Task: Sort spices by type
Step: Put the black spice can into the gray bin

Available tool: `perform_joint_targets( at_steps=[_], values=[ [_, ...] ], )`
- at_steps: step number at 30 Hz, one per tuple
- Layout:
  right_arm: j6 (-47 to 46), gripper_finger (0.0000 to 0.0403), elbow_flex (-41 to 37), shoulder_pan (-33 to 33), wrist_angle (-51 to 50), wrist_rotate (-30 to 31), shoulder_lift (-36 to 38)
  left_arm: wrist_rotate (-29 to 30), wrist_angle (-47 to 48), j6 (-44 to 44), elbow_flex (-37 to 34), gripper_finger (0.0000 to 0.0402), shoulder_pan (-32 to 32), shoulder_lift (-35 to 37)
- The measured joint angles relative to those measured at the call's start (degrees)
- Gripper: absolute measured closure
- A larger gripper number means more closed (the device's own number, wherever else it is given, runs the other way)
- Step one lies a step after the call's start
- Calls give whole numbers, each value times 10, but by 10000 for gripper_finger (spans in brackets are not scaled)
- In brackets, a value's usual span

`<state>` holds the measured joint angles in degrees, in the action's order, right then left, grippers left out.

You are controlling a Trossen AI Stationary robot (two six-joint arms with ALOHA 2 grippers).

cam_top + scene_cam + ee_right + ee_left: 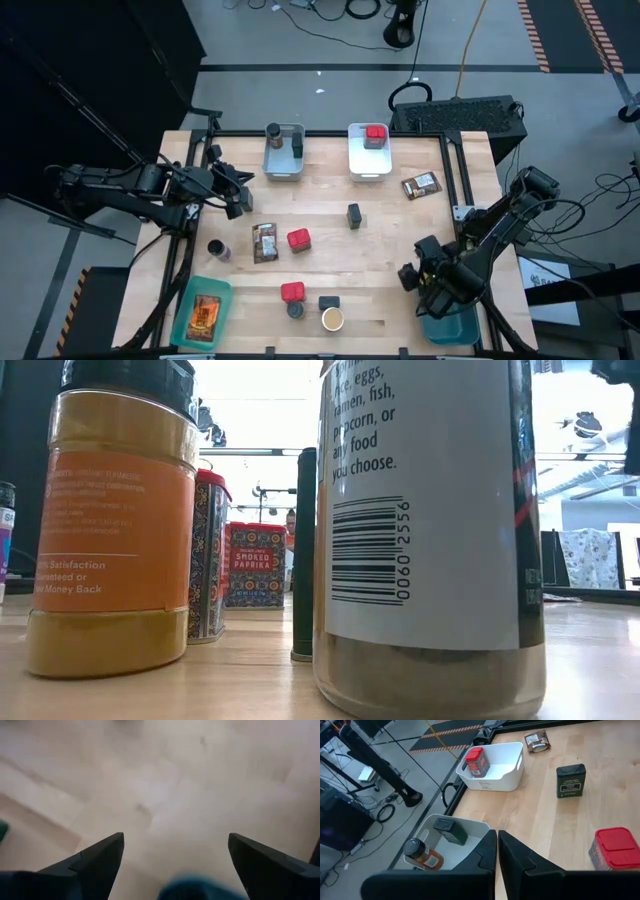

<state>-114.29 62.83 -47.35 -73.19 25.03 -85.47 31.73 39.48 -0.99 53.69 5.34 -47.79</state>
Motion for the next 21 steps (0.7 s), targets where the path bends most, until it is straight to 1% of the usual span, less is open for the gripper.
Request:
perform_joint_targets(
  at_steps=[3, 5, 7, 11, 13, 16, 19, 21],
  values=[
    [28, 60, 0, 10, -12, 53, 0, 0, 0, 7, 0, 382, 0, 0],
    [51, 60, 0, 19, -13, 73, 0, 0, 0, 17, 0, 382, 0, 0],
    [75, 60, 0, 28, -13, 82, 0, 0, 0, 22, 0, 382, 0, 0],
    [137, 70, 1, 51, 3, 77, 0, -1, 0, 44, 0, 381, 0, 0],
    [182, 84, 8, 68, 24, 62, 0, -4, 0, 52, 0, 381, 0, 0],
    [254, 116, 16, 98, 75, 19, 0, -17, 1, 52, 0, 381, 0, 0],
    [325, 159, 18, 129, 135, -52, 0, -19, 1, 47, 0, 381, 0, 0],
    [353, 193, 18, 144, 160, -100, -3, -19, 2, 47, 0, 381, 0, 0]
  ],
)
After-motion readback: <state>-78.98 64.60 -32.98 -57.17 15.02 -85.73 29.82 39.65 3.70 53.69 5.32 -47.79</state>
